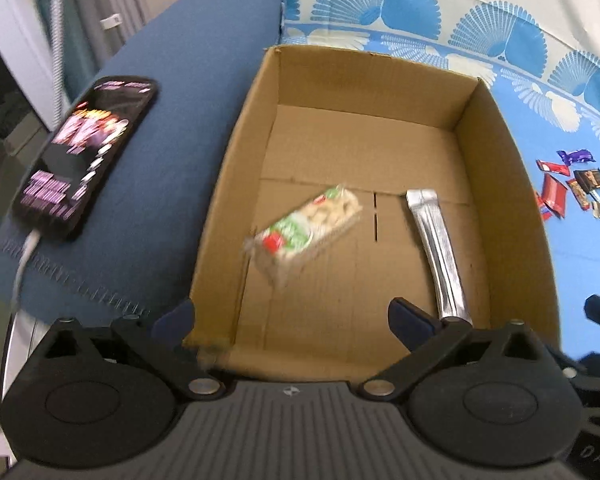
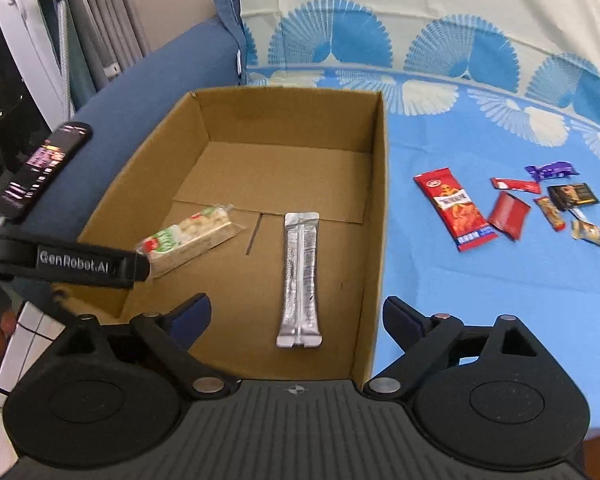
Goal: Organize snacks
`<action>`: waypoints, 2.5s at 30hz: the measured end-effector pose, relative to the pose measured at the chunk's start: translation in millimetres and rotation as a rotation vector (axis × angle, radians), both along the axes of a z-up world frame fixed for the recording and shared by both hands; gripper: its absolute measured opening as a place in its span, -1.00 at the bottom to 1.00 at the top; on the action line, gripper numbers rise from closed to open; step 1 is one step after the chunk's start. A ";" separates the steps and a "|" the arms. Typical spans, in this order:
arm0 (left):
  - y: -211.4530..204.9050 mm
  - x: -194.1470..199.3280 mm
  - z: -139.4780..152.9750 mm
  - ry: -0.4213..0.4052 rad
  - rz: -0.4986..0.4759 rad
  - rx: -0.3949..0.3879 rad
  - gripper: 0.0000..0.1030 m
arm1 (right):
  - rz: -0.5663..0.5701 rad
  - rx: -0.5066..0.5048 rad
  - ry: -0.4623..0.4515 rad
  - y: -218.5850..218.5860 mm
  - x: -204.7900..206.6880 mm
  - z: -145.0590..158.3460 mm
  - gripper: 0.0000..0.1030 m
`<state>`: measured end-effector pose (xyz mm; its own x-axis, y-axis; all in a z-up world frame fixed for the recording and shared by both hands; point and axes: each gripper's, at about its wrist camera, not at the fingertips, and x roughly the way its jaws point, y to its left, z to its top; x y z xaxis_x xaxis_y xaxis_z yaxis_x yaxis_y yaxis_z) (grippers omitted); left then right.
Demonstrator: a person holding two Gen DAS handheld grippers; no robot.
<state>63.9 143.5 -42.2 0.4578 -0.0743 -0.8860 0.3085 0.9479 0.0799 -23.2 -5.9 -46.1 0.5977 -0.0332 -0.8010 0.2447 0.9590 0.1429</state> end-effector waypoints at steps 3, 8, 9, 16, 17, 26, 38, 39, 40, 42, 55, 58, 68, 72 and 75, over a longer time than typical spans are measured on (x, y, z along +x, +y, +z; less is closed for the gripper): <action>9.2 -26.8 13.6 -0.022 0.004 -0.010 0.99 | -0.001 -0.021 -0.042 7.6 -21.9 15.9 0.85; 10.7 -64.2 30.8 -0.052 -0.039 -0.013 0.99 | 0.001 -0.045 -0.109 26.4 -56.9 39.7 0.92; 10.6 -70.8 34.3 -0.069 -0.037 -0.004 0.99 | 0.005 -0.047 -0.114 29.3 -62.8 42.7 0.93; 15.6 -104.5 52.6 -0.118 -0.053 -0.017 0.99 | -0.023 -0.057 -0.157 33.1 -95.4 61.1 0.95; 16.5 -109.8 54.8 -0.127 -0.052 -0.016 0.99 | -0.025 -0.059 -0.163 33.2 -99.2 62.9 0.95; 15.1 -134.9 70.1 -0.162 -0.067 -0.018 0.99 | -0.022 -0.067 -0.223 33.7 -126.2 76.2 0.96; 11.5 -148.3 78.7 -0.182 -0.075 -0.014 0.99 | -0.034 -0.059 -0.262 30.5 -143.3 81.9 0.97; 10.9 -149.3 79.1 -0.184 -0.077 -0.013 0.99 | -0.035 -0.058 -0.264 30.2 -144.3 82.0 0.98; 10.4 -150.3 79.3 -0.185 -0.078 -0.012 0.99 | -0.037 -0.056 -0.265 29.6 -145.1 82.0 0.98; 10.0 -151.2 79.4 -0.186 -0.079 -0.009 0.99 | -0.038 -0.054 -0.266 28.9 -146.0 81.9 0.98; 8.8 -150.0 77.2 -0.179 -0.083 -0.004 0.99 | -0.046 -0.042 -0.260 28.1 -146.0 79.1 0.98; 7.0 -149.4 75.9 -0.176 -0.084 0.001 0.99 | -0.048 -0.036 -0.257 27.6 -144.9 77.7 0.98; -16.0 -138.7 68.3 -0.146 -0.103 0.036 0.99 | -0.079 -0.002 -0.247 11.3 -141.6 67.6 0.98; -34.4 -131.1 64.7 -0.122 -0.123 0.047 0.99 | -0.110 0.017 -0.237 -5.6 -141.2 61.0 0.98; -54.2 -123.4 62.9 -0.112 -0.144 0.059 0.99 | -0.146 0.026 -0.229 -23.7 -141.6 55.8 0.98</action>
